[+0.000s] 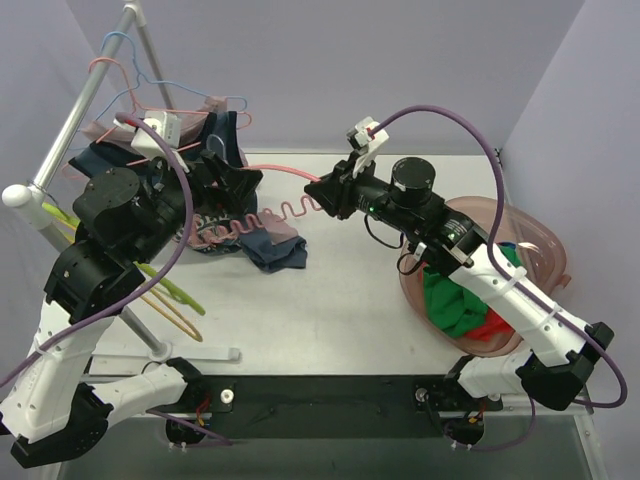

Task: Remove the tank top from the hanger
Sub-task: Place the hanger at the clothesline.

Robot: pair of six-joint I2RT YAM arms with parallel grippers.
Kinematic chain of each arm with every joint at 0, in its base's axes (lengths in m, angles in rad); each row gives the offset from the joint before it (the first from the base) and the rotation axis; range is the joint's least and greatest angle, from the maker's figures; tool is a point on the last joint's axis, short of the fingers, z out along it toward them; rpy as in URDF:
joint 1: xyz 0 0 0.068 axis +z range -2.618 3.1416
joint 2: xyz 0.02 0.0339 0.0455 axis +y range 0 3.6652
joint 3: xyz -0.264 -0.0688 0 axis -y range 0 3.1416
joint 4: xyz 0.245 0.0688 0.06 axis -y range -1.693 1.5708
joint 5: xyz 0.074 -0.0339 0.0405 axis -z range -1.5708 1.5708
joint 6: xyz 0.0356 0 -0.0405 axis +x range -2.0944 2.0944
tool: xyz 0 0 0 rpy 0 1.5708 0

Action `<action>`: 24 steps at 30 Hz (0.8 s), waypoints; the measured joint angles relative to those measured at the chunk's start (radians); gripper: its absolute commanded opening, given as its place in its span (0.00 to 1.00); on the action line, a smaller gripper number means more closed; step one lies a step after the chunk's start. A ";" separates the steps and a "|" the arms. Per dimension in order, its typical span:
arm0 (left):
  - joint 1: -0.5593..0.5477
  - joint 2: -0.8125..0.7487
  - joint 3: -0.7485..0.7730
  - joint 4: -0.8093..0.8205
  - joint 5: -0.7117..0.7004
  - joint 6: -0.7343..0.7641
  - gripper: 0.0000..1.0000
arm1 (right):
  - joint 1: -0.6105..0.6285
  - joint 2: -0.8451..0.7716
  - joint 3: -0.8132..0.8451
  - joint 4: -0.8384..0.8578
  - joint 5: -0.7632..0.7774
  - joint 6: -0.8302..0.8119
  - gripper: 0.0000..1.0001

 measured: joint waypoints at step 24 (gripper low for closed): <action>0.000 -0.013 -0.021 -0.010 0.139 0.106 0.95 | -0.001 -0.221 -0.244 -0.014 0.040 -0.026 0.00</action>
